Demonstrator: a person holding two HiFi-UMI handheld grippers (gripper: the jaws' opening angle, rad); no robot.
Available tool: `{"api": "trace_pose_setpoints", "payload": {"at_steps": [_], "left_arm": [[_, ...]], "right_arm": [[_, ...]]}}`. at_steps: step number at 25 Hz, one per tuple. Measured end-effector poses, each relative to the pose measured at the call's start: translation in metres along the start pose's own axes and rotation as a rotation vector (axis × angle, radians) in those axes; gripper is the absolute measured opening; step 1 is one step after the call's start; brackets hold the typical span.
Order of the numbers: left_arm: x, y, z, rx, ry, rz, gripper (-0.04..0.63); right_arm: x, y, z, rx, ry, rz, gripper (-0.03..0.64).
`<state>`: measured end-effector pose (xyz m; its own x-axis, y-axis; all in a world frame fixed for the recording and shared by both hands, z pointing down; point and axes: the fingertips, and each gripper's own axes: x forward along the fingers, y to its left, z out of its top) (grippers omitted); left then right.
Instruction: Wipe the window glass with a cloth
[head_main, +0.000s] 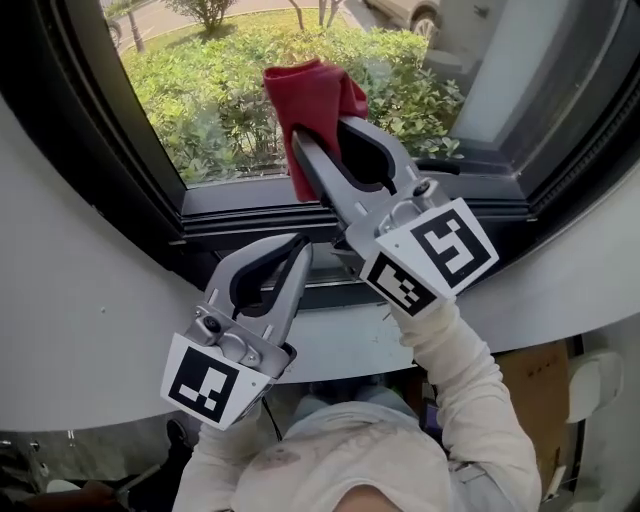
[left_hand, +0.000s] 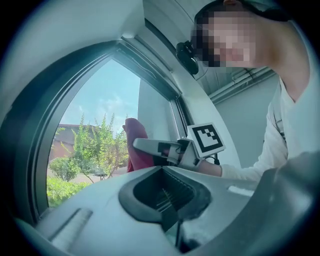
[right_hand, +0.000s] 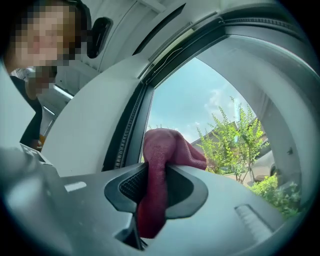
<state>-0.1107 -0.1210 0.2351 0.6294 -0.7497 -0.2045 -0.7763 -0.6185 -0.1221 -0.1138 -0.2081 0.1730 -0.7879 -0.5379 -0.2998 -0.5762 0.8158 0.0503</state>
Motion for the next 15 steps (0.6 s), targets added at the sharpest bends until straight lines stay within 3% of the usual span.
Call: {"api": "trace_pose_setpoints", "payload": {"at_steps": [7, 15], "left_arm": [[0.021, -0.036, 0.001, -0.003, 0.001, -0.043, 0.0], [0.036, -0.067, 0.001, 0.002, 0.016, -0.056, 0.0]], "right_arm": [[-0.093, -0.003, 0.0, -0.081, 0.027, -0.017, 0.104], [-0.17, 0.002, -0.017, 0.047, 0.028, -0.039, 0.104]]}}
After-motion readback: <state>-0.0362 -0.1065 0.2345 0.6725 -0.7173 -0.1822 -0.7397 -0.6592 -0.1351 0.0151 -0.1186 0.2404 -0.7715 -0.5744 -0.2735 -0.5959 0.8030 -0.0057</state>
